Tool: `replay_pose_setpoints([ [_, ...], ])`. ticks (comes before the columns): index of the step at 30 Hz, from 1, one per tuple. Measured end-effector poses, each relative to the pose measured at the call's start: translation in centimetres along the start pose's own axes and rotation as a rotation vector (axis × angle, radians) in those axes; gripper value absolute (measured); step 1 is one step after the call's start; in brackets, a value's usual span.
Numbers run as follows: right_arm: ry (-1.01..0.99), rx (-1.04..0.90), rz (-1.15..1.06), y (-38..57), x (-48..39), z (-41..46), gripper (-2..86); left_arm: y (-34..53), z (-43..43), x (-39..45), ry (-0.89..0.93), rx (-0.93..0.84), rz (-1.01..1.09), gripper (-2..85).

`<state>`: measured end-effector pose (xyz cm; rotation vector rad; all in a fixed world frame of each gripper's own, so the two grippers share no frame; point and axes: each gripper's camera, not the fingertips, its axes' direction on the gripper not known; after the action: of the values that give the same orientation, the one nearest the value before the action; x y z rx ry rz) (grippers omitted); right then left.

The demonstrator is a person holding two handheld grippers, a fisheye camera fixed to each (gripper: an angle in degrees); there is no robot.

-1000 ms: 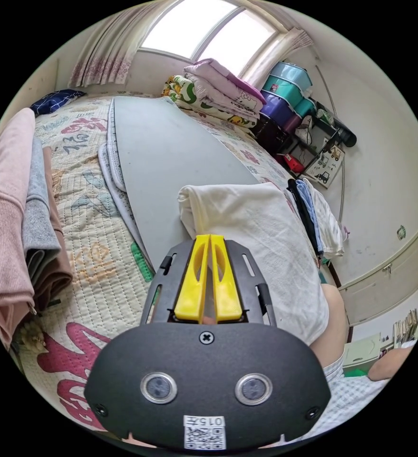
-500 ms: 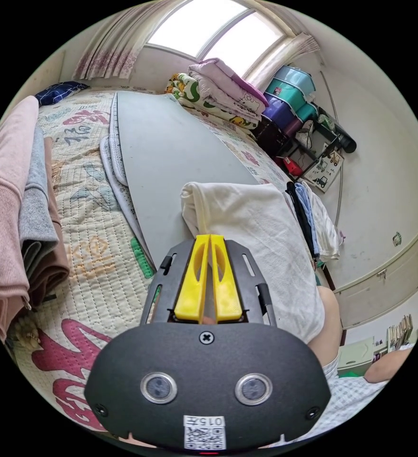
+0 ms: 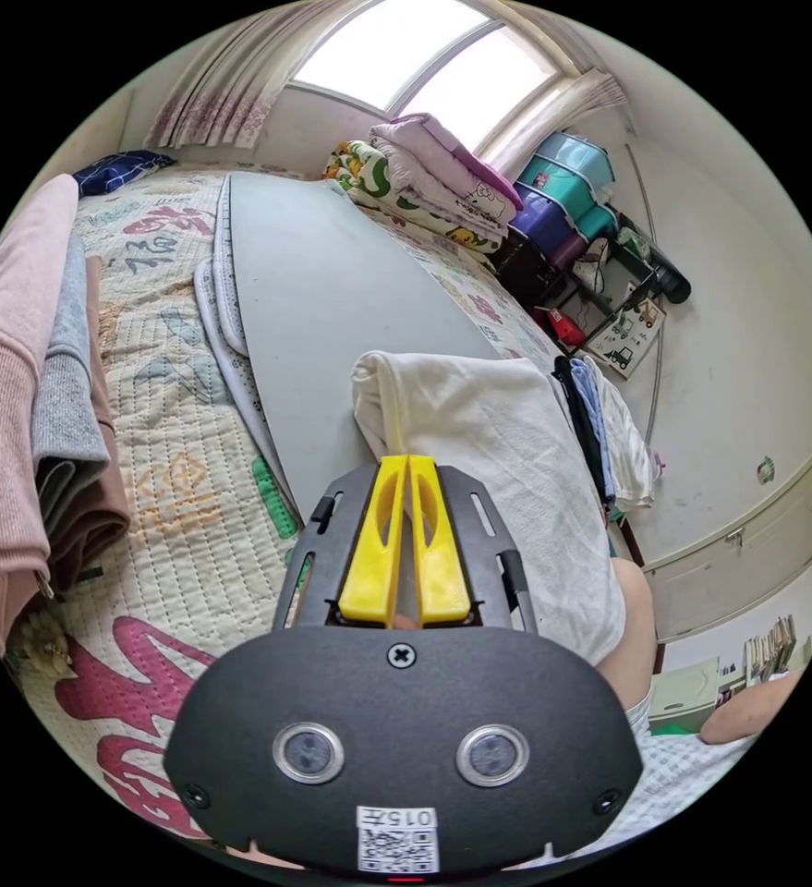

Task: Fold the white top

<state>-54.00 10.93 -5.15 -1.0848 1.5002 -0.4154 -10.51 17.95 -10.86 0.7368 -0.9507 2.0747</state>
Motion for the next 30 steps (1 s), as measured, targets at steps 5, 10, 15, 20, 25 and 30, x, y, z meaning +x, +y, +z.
replay_pose_setpoints([
  [5, -0.07, 0.053, -0.024, 0.8, -0.7, -1.2, -0.3, 0.4, 0.4, -0.3, 0.008, 0.001, -0.011, -0.7],
  [10, -0.103, 0.066, -0.051, 1.2, -2.4, -1.7, -0.1, 0.6, 0.8, -0.6, 0.014, 0.002, -0.017, -0.8],
  [15, -0.072, 0.14, -0.173, 1.9, -5.6, -2.9, 0.5, 0.7, 1.1, -1.2, 0.035, 0.005, -0.039, -0.8],
  [20, -0.075, 0.143, -0.219, 2.4, -6.8, -3.3, 2.2, 0.6, 1.4, -1.8, 0.048, 0.003, -0.046, -0.8],
  [25, 0.164, 0.346, -0.302, 1.7, -9.3, -9.5, 3.7, 0.7, 1.1, -2.6, 0.07, 0.01, -0.056, -0.8],
  [30, 0.333, 0.599, -0.527, 3.8, -16.6, -13.7, 6.5, 0.9, 1.3, -4.0, 0.08, 0.009, -0.091, -0.8],
])
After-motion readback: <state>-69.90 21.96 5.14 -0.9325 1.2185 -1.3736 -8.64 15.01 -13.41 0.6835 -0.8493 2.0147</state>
